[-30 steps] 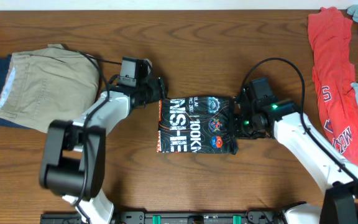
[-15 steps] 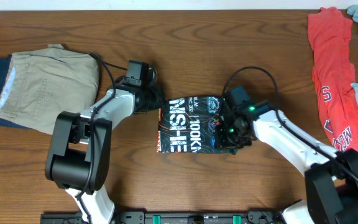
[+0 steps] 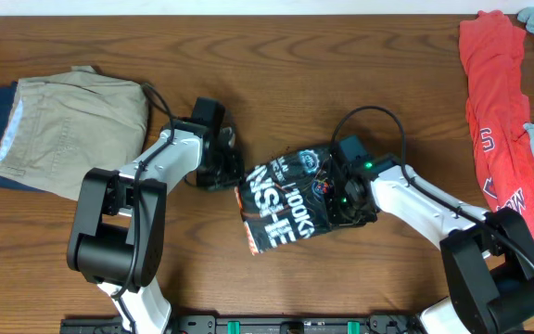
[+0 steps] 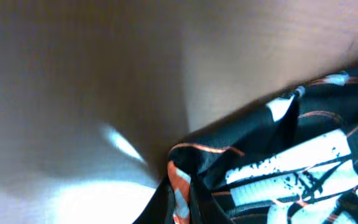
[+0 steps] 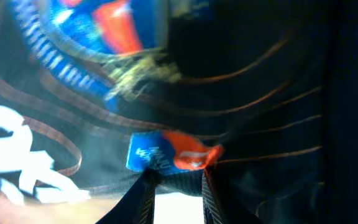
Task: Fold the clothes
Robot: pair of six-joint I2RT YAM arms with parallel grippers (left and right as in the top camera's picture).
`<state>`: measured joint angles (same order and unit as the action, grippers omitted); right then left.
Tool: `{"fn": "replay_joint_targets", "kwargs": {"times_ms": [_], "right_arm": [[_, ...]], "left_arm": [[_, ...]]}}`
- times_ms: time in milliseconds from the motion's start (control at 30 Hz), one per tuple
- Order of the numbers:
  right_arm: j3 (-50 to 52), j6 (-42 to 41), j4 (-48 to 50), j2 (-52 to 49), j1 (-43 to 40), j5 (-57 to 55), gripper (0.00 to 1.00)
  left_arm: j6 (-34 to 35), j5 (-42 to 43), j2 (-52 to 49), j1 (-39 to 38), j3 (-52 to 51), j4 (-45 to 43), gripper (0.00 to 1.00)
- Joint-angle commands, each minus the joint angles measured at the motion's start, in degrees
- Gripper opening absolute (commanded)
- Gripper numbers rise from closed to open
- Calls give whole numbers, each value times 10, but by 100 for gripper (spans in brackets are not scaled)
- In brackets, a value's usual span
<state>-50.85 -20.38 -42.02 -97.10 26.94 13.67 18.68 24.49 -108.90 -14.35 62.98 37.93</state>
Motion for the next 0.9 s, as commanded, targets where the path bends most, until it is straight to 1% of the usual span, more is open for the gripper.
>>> {"fn": "replay_joint_targets", "kwargs": {"times_ms": [0,100,167,267,333,433,533,633,667,700,733,767,867], "right_arm": [[16,-4,30,-4,4,-66,27],[20,-3,86,-4,1,-106,28],[20,-3,132,-4,-4,-133,29],[20,33,219,-4,-12,-136,32],[19,57,259,-4,-14,-129,35],[18,61,268,-4,-14,-125,36],[18,61,245,-4,-14,-121,38],[18,61,223,-4,-15,-122,38],[18,61,216,-4,-16,-122,40],[18,61,212,-4,-16,-122,40],[18,61,208,-4,-16,-122,40],[18,61,205,-4,-16,-123,41],[18,61,192,-4,-16,-133,43]], "left_arm": [[-9,-46,-40,-2,-36,75,10],[-9,-46,-40,-2,-36,153,10],[-8,-45,-40,-2,-36,190,10],[-2,-38,-40,-2,-36,236,10],[-2,-39,-39,-2,-36,255,10],[-2,-39,-28,-2,-35,259,10],[-2,-41,-7,-2,-31,254,11],[-2,-47,17,-2,-23,252,17],[-2,-47,24,-2,-20,252,25],[-2,-46,31,-2,-19,253,37],[-2,-47,37,-2,-18,254,53],[-2,-47,43,-2,-17,257,58],[-7,-46,55,2,-5,269,59]]}}
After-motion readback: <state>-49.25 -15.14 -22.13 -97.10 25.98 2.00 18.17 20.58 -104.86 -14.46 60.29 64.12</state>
